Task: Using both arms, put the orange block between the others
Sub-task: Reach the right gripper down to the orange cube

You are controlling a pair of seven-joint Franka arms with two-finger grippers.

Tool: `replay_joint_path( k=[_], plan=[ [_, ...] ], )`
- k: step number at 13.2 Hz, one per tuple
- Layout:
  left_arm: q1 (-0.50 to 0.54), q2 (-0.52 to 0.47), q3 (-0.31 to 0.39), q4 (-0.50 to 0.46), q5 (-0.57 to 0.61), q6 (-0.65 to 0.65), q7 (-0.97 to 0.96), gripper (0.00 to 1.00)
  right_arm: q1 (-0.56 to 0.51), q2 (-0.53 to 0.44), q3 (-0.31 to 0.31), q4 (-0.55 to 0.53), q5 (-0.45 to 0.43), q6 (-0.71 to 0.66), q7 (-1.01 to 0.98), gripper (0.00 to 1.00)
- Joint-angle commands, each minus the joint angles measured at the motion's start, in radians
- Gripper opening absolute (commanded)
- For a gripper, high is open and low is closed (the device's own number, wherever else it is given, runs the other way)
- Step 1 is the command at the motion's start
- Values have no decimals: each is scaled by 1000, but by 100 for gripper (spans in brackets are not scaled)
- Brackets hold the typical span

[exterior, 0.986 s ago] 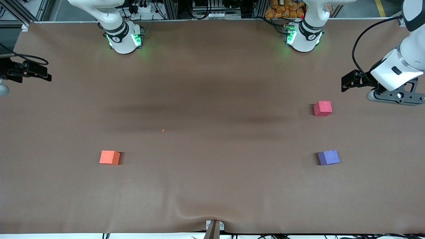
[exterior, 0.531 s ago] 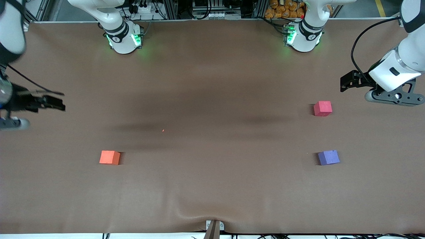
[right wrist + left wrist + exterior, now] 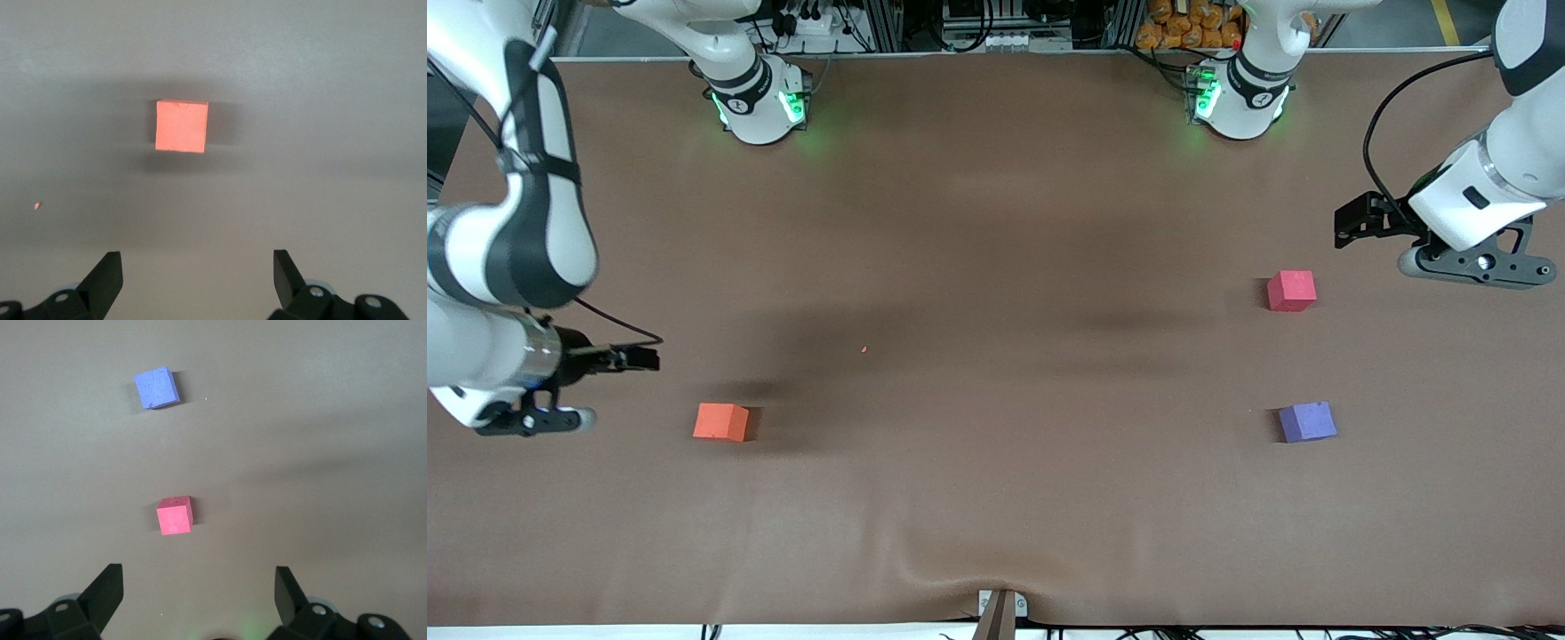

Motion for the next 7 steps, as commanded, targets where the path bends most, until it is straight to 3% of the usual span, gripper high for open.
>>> replay_joint_path(
  k=[1,4,7],
  plan=[
    [0,2,-8,5,26,-12,-14,100,5,56,-3,12,14,56,-2,100],
    [0,2,-8,5,26,-11,-14,100,6,136,-3,0,46,163,3,100],
    [0,4,-8,5,26,-11,-14,100,8,200,-3,-24,137,300,11,100]
  ],
)
